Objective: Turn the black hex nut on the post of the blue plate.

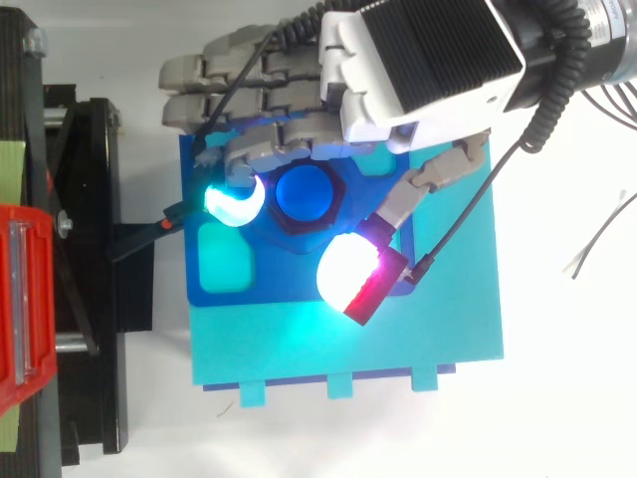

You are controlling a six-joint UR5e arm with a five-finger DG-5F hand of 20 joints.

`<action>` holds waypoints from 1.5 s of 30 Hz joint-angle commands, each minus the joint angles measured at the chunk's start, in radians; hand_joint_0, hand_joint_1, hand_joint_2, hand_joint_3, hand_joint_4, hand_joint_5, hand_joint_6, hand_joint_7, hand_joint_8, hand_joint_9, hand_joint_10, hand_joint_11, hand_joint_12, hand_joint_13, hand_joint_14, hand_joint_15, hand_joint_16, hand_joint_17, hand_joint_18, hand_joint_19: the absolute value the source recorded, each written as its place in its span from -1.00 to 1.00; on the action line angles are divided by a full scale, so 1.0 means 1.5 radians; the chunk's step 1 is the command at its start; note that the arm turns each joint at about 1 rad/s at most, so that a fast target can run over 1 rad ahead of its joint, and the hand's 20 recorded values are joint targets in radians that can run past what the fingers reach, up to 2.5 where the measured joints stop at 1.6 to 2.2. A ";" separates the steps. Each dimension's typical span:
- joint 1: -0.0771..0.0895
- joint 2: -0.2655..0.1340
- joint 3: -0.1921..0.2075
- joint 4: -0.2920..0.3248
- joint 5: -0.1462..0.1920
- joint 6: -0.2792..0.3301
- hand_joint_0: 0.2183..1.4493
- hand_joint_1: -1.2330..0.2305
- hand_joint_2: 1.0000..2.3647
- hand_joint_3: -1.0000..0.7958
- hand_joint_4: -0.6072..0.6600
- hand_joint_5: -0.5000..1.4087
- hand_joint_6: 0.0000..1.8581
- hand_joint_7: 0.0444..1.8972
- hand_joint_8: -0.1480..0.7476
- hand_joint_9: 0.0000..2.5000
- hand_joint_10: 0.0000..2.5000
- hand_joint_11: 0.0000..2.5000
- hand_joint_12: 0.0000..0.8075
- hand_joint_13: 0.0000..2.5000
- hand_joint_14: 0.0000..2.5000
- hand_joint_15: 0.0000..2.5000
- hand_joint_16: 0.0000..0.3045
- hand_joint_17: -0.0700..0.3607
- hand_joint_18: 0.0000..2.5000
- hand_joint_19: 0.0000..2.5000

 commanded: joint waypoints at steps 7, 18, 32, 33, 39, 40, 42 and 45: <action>-0.004 0.000 -0.001 -0.001 -0.001 -0.001 -0.58 0.26 -1.00 -0.44 0.47 -0.68 -0.46 0.03 -0.04 -0.80 -1.00 -1.00 -0.07 -0.82 -1.00 -0.94 -0.65 -0.12 -0.84 -0.77; -0.008 0.000 -0.001 -0.001 -0.002 -0.001 -0.58 0.22 -1.00 -0.44 0.47 -0.68 -0.46 0.03 -0.04 -0.80 -1.00 -1.00 -0.08 -0.82 -1.00 -0.93 -0.66 -0.13 -0.84 -0.77; -0.021 0.000 -0.001 0.002 -0.002 0.002 -0.56 0.23 -1.00 -0.44 0.47 -0.68 -0.46 0.04 -0.06 -0.80 -1.00 -1.00 -0.09 -0.81 -1.00 -0.93 -0.66 -0.14 -0.84 -0.76; -0.022 0.000 -0.001 -0.001 -0.002 0.001 -0.56 0.23 -1.00 -0.44 0.46 -0.68 -0.46 0.04 -0.06 -0.80 -1.00 -1.00 -0.09 -0.81 -1.00 -0.93 -0.66 -0.14 -0.84 -0.76; -0.028 0.001 -0.001 -0.002 -0.003 0.002 -0.56 0.25 -1.00 -0.44 0.46 -0.68 -0.46 0.04 -0.06 -0.80 -1.00 -1.00 -0.09 -0.81 -1.00 -0.93 -0.66 -0.14 -0.83 -0.76; -0.030 0.001 -0.001 -0.002 -0.004 0.002 -0.56 0.25 -1.00 -0.44 0.46 -0.68 -0.46 0.04 -0.06 -0.79 -1.00 -1.00 -0.09 -0.81 -1.00 -0.93 -0.66 -0.14 -0.83 -0.75; -0.032 0.001 -0.001 -0.002 -0.007 0.002 -0.56 0.26 -1.00 -0.44 0.46 -0.68 -0.46 0.04 -0.05 -0.80 -1.00 -1.00 -0.09 -0.81 -1.00 -0.93 -0.66 -0.14 -0.83 -0.75; -0.033 0.001 -0.001 -0.002 -0.009 0.002 -0.56 0.27 -1.00 -0.44 0.46 -0.68 -0.46 0.04 -0.05 -0.80 -1.00 -1.00 -0.09 -0.81 -1.00 -0.92 -0.66 -0.14 -0.83 -0.75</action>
